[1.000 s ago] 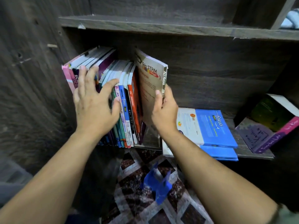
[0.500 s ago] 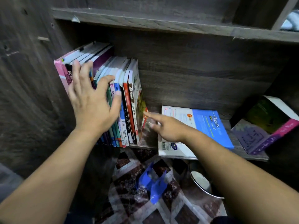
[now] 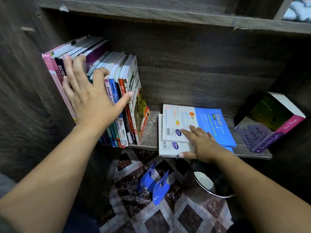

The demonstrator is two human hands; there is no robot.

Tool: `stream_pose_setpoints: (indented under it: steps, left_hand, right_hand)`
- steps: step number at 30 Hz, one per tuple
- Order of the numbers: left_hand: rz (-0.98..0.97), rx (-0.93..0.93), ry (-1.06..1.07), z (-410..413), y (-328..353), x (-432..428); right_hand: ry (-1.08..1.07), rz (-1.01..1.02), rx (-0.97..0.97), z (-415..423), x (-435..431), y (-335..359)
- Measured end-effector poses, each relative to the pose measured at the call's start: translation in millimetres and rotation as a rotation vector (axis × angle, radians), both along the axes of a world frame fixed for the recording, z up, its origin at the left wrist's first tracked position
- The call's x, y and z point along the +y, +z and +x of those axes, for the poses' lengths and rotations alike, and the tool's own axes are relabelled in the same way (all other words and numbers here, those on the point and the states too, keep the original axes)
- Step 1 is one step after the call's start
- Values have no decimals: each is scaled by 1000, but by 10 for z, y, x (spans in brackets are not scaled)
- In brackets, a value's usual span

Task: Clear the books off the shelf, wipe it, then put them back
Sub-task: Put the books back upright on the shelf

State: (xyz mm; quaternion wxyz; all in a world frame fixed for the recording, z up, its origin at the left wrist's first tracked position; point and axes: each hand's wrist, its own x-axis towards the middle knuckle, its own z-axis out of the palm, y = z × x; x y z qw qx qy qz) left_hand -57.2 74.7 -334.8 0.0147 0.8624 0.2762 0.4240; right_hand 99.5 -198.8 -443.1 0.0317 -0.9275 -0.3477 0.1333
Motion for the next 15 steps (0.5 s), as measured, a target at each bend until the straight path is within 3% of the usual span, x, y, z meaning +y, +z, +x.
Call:
stream_pose_setpoints:
  steps: [6,10,15]
  left_hand:
    - [9,13,-26,-26,-13,10]
    - [6,30,-42,-59,10,19]
    - [9,52,-68,-98,5,54]
  right_hand:
    - [-75,-130,-160,304,-253,-3]
    - [-7,-200,-224,378,-286,30]
    - [122,-91,-365,329,-267,-27]
